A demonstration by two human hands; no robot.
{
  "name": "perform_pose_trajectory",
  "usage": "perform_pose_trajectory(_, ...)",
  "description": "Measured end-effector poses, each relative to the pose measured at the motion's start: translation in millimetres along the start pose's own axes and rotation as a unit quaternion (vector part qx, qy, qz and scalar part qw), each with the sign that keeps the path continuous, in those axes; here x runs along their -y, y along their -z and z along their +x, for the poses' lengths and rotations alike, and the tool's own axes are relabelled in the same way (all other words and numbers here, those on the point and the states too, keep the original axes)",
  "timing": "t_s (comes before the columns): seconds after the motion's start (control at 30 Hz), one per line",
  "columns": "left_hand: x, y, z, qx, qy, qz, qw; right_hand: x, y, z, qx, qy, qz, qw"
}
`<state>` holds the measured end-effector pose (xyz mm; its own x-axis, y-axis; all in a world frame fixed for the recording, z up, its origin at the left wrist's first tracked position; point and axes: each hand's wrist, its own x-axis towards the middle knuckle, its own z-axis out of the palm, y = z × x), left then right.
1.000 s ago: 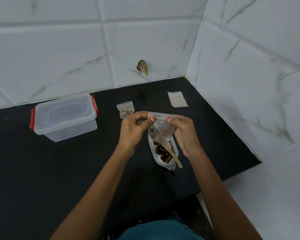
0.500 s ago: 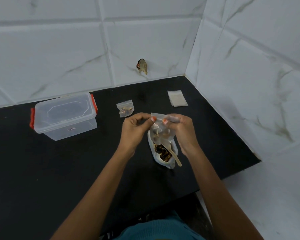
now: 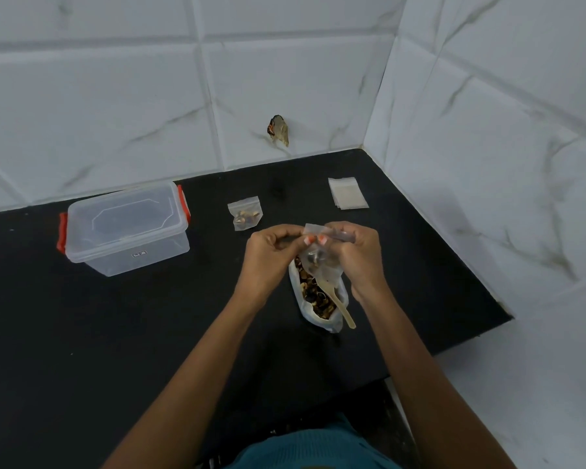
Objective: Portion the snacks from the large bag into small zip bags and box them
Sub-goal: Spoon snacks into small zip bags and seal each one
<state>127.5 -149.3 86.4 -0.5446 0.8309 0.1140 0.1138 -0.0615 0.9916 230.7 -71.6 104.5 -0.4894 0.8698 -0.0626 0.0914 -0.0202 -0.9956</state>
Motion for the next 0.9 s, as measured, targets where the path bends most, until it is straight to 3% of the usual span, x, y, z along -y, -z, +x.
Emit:
perform_pose_trajectory(0.33,3,4,11,0.0,0.009,-0.001,1.0,-8,4,12,0.052,0.011,-0.045,0.998)
perform_pose_trajectory(0.57,8,3,19,-0.051,0.046,-0.071,0.995,-9,8,19,0.045,-0.016,0.015,0.999)
perform_pose_trajectory(0.77,11,3,26,-0.056,0.027,-0.049,0.997,-12,5,29,0.025,-0.014,0.037,0.999)
perform_pose_trajectory(0.9,12,6,32,-0.056,0.033,-0.065,0.996,-15,7,37,0.076,-0.045,0.091,0.992)
